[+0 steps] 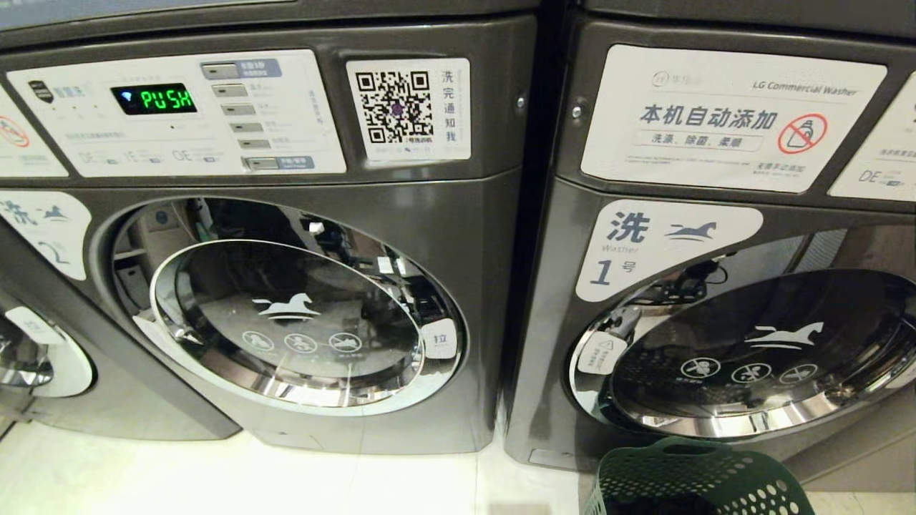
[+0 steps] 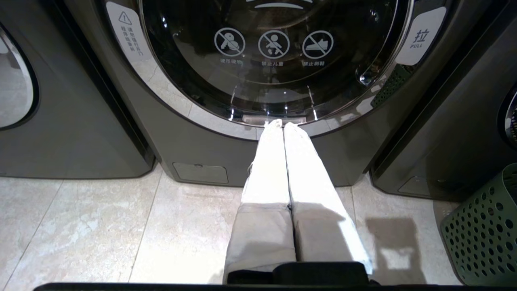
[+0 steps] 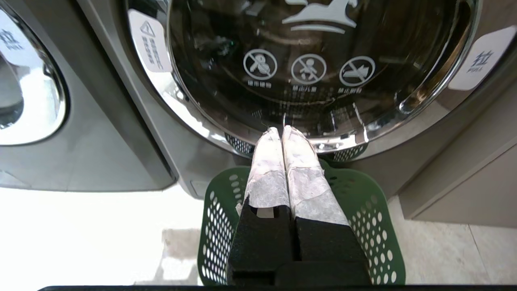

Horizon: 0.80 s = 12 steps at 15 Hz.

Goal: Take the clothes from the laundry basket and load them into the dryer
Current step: Take the clothes out of the basket

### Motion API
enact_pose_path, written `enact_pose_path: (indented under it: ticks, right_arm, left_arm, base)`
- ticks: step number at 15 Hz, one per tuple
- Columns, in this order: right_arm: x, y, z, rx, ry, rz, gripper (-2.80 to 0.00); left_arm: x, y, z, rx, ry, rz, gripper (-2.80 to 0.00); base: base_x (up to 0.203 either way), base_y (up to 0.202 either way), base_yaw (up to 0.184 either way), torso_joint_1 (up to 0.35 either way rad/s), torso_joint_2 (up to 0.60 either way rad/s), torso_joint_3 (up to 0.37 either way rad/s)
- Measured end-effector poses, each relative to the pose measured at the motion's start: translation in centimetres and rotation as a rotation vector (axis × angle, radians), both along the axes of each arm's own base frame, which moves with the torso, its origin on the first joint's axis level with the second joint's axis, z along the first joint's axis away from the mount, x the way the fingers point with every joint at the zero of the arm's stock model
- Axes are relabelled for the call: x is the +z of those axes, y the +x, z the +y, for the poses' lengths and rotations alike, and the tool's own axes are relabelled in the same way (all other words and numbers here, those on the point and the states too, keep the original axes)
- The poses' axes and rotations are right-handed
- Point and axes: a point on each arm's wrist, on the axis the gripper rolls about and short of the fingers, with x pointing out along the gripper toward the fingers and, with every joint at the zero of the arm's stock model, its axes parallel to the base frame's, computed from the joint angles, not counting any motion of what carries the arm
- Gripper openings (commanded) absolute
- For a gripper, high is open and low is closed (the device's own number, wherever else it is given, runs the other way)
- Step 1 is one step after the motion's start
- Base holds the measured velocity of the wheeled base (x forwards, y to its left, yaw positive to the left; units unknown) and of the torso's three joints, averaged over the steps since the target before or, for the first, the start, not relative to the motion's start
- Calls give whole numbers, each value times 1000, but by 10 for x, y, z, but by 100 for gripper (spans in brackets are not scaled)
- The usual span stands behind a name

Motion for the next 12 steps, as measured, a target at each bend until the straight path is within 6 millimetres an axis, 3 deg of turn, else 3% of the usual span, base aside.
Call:
enact_pose_path:
  ticks: [12]
  right_arm:
    - [0, 0, 0, -1, 1, 0, -280]
  left_arm:
    - [0, 0, 0, 0, 0, 0, -280]
  base:
    - [0, 0, 0, 4, 2, -195]
